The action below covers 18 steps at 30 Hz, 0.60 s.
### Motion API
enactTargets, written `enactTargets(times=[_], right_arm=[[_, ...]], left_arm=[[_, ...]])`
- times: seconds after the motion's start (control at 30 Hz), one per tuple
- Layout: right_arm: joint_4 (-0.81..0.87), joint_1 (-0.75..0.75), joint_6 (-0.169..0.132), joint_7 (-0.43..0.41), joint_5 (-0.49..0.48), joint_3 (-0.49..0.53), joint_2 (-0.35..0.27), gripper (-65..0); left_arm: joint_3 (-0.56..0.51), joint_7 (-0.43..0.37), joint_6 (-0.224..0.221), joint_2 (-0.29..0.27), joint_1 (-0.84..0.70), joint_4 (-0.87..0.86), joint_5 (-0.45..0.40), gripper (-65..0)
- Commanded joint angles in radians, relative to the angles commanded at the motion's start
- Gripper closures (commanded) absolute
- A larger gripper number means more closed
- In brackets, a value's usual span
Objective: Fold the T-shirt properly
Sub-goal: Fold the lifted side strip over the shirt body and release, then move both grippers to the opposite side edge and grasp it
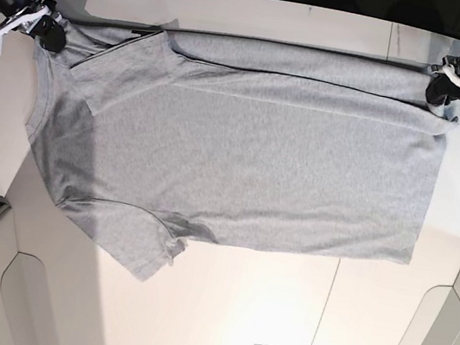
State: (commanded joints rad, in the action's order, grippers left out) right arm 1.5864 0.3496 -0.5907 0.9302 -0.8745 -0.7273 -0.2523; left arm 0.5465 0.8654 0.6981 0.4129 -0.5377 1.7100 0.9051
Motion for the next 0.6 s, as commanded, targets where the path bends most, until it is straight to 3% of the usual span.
enactTargets(times=[0.07, 0.1, 0.33, 0.43, 0.53, 0.6], right_arm=[[0.000, 0.000, 0.000, -0.016, 0.004, -0.002, -0.001, -27.9], [0.001, -0.004, 0.000, -0.018, 0.003, -0.009, 0.000, -32.9], [0.000, -0.068, 0.008, -0.067, 0.000, -0.129, -0.043, -34.1], [-0.001, -0.134, 0.012, -0.094, 0.036, -0.129, -0.072, -34.1], [-0.010, -0.210, 0.037, -0.127, 0.076, -0.128, -0.084, -34.1], [-0.031, -0.270, 0.037, -0.127, 0.091, -0.127, -0.085, -34.1]], left_arm=[[0.002, 0.000, 0.000, 0.000, 0.000, 0.000, 0.000, -28.0], [0.009, 0.000, 0.000, 0.000, 0.000, 0.000, 0.006, -28.6], [0.225, 0.035, 0.000, 0.000, 0.003, 0.000, 0.172, -28.6], [0.271, 0.032, 0.000, 0.000, 0.003, 0.000, 0.203, -28.6], [0.283, 0.022, 0.000, 0.001, 0.011, 0.000, 0.216, -28.9], [0.283, 0.022, 0.000, 0.003, 0.038, 0.000, 0.209, -33.9]])
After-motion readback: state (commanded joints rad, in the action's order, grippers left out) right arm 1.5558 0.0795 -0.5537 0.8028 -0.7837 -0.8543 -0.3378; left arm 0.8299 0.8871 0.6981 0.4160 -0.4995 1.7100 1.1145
